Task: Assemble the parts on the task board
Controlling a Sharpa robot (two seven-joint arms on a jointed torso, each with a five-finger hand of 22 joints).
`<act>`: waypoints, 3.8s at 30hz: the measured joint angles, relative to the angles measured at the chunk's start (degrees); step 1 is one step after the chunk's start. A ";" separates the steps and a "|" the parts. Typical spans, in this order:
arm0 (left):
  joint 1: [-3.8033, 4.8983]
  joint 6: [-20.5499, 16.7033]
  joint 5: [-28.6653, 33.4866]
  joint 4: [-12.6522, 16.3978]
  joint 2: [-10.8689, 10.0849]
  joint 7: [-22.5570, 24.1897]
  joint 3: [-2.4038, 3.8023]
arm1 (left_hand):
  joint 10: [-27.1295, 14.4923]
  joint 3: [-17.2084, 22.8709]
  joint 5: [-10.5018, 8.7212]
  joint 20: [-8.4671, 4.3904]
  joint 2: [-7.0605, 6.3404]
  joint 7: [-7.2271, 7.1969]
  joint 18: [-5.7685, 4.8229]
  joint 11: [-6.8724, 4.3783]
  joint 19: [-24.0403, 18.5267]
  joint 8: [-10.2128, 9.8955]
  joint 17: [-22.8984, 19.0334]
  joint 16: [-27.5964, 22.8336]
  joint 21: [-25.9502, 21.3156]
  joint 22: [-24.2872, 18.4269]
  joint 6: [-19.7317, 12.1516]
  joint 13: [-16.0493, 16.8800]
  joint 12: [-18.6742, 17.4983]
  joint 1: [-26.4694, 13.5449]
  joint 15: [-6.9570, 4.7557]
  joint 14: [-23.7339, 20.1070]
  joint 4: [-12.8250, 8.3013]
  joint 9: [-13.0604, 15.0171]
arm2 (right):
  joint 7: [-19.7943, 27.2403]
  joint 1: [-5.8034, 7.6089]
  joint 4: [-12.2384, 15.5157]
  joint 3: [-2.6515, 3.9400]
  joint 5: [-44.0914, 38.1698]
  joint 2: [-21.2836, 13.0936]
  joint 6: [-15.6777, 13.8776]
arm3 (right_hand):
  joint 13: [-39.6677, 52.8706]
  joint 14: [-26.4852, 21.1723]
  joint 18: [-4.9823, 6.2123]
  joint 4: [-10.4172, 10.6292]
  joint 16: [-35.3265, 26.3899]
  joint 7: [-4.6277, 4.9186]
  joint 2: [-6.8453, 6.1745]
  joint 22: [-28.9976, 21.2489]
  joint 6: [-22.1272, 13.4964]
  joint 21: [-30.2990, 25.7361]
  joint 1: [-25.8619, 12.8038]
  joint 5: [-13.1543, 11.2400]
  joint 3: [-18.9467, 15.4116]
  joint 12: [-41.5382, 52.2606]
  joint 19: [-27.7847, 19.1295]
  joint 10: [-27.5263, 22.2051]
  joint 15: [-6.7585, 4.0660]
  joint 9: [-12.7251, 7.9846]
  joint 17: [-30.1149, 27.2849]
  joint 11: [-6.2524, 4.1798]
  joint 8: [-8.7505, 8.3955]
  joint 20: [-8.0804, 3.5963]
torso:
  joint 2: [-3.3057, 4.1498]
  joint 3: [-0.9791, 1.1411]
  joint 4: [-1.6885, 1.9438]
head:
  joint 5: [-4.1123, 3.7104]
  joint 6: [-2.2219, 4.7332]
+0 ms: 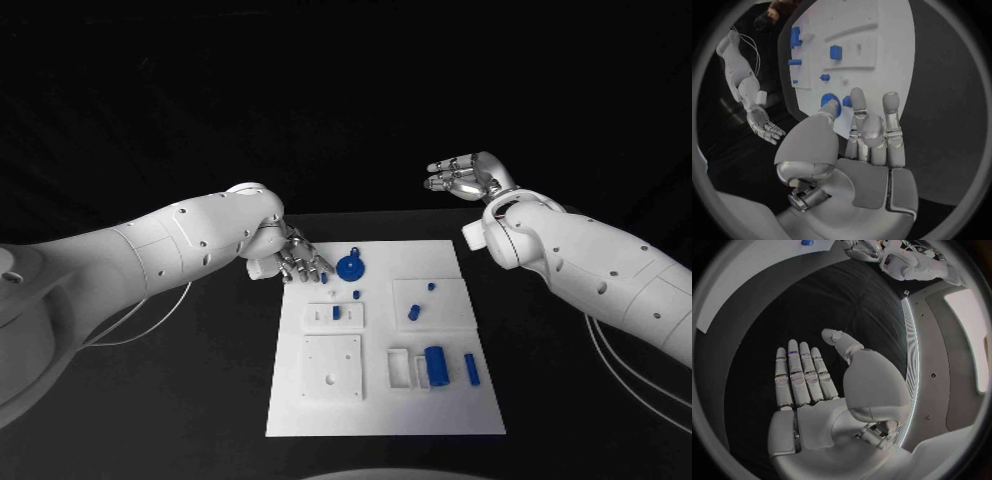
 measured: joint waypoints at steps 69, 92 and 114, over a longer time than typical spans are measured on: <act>1.33 -10.49 4.95 22.19 -14.08 0.67 -0.12 | 1.54 12.41 16.58 0.58 2.75 1.15 0.91 -1.14 0.64 2.65 0.66 -0.01 1.43 0.01 1.12 -1.28 1.19 3.50 -0.82 2.47 -10.72 5.67 | -0.08 -0.58 -0.38 -0.01 -0.01 -0.72 0.49 | 0.00 0.09 0.00 0.00 0.00 0.00 0.00 -0.03 0.01 0.00 0.00 0.00 0.00 0.00 -0.20 0.00 -0.09 0.01 0.00 0.00 0.00 0.20 | -0.40 -0.10 0.37 | 0.48 -0.63; -0.12 -20.10 -0.68 31.86 -18.02 -0.02 -2.10 | 1.53 14.24 19.59 0.82 1.48 1.66 0.90 -1.16 1.24 1.80 1.03 -0.01 1.65 -0.01 1.64 -1.87 2.93 1.76 -0.93 2.78 -12.57 10.44 | -0.09 -0.96 -0.24 -0.01 -0.01 -1.22 0.50 | 0.00 0.09 0.00 0.00 0.00 -0.01 0.00 -0.02 0.01 0.00 0.00 0.00 0.00 0.00 -0.20 0.00 -0.09 0.01 0.00 0.00 0.00 0.20 | -0.56 -0.24 0.68 | 0.75 -1.13; -1.77 -18.34 -2.36 30.23 -15.82 -1.04 -2.09 | 1.54 14.28 20.90 0.81 1.88 1.73 0.90 -1.15 1.23 1.78 1.02 -0.23 1.88 -0.01 1.72 -2.17 3.16 1.10 -0.92 2.78 -13.25 11.28 | -0.12 -1.00 -0.27 -0.01 -0.01 -1.06 0.58 | 0.00 0.09 0.00 0.00 0.00 -0.01 0.00 -0.02 0.01 0.00 0.00 0.00 0.00 0.00 -0.20 0.00 -0.09 0.02 0.00 0.00 0.00 0.20 | -0.54 -0.16 0.58 | 0.71 -1.53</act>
